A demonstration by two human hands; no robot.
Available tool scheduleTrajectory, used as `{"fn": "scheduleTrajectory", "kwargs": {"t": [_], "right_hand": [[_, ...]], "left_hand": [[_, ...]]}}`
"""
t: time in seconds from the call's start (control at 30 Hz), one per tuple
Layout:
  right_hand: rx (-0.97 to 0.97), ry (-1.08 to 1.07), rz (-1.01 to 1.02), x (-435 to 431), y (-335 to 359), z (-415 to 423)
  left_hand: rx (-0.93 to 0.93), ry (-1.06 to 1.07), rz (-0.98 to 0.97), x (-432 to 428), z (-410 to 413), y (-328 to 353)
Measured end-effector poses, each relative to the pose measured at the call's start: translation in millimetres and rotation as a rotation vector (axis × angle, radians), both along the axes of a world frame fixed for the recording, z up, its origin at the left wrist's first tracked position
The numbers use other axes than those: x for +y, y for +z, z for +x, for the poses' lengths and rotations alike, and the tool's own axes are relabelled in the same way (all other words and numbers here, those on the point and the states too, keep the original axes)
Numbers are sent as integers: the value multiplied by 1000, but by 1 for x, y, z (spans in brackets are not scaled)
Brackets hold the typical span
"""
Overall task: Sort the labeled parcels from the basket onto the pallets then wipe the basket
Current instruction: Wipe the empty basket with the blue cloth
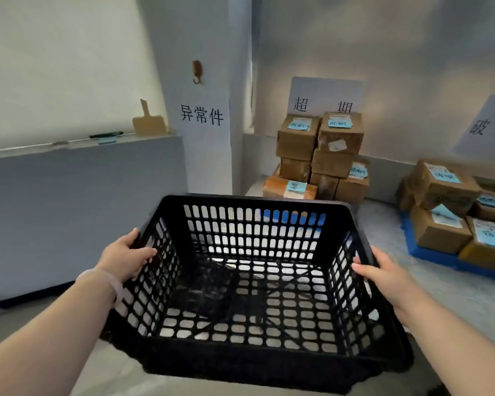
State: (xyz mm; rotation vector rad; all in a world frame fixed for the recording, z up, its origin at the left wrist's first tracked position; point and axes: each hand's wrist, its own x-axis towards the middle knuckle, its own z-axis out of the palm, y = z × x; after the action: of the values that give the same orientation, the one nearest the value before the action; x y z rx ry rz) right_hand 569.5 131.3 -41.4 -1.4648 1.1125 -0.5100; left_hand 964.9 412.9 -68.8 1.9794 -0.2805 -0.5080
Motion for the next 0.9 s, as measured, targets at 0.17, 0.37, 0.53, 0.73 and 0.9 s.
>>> {"fn": "scheduleTrajectory", "kwargs": {"t": [0.17, 0.37, 0.53, 0.73, 0.9], "right_hand": [[42, 28, -4, 33, -8, 60], [60, 53, 15, 74, -21, 173], [8, 22, 86, 109, -36, 265], [-63, 20, 192, 134, -51, 342], [-32, 51, 216, 109, -52, 405]], "left_hand": [[-3, 12, 62, 50, 63, -16], [16, 11, 99, 102, 161, -19], [37, 17, 77, 136, 254, -17], [12, 4, 117, 146, 332, -14], [39, 23, 117, 127, 383, -19]]}}
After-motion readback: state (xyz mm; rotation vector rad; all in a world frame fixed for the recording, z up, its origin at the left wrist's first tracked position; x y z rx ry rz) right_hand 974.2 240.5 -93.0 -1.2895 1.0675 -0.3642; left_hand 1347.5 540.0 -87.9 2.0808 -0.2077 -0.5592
